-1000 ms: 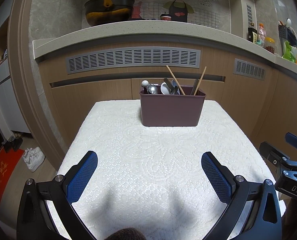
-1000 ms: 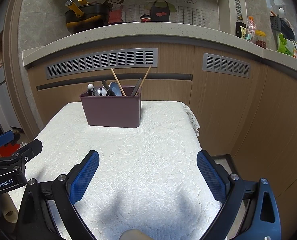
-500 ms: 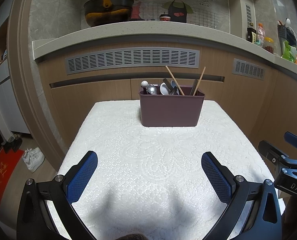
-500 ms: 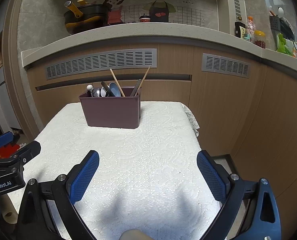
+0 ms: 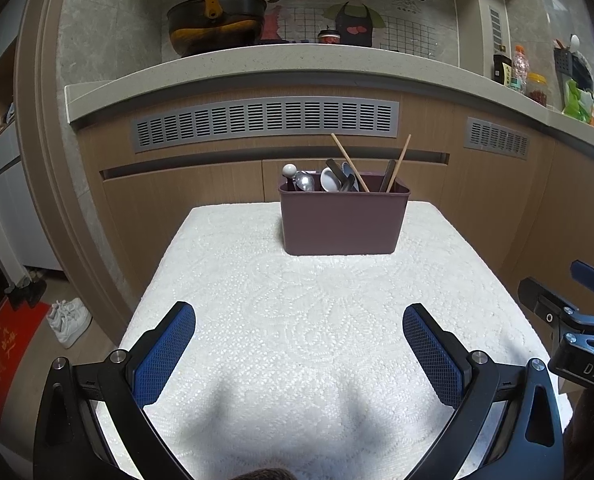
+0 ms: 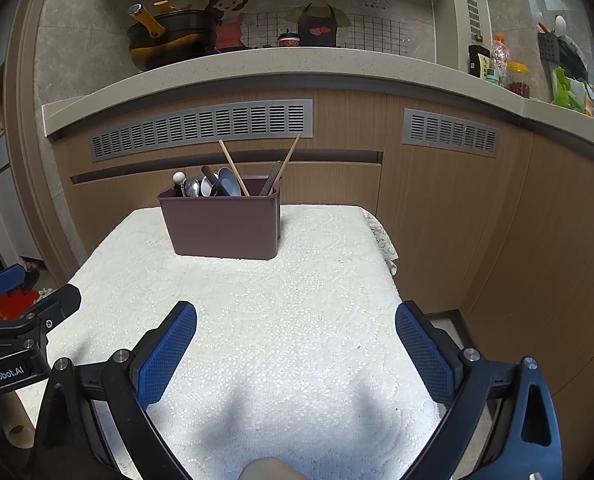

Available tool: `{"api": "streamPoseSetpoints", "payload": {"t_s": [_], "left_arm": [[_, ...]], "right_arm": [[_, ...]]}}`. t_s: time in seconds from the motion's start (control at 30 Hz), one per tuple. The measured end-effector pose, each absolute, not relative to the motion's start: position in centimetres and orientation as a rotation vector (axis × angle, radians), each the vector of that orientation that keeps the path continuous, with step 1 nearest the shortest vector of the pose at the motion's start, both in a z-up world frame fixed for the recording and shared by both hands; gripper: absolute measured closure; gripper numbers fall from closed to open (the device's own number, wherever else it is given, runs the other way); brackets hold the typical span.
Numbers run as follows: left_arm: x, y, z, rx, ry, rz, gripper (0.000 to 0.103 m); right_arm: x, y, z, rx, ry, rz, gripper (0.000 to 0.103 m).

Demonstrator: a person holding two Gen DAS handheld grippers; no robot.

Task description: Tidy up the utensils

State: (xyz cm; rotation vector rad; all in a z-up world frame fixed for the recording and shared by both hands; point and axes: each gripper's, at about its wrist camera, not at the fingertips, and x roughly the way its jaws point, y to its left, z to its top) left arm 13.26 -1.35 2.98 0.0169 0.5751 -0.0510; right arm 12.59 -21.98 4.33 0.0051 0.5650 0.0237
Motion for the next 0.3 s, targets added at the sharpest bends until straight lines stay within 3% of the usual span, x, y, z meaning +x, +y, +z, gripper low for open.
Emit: {"api": "streamPoseSetpoints", "payload": {"t_s": [0.3], "left_arm": [[13.24, -1.19, 3.08, 0.024, 0.562, -0.040, 0.000]], "right_arm": [[12.64, -21.92, 4.62, 0.002, 0.559, 0.025, 0.002]]}}
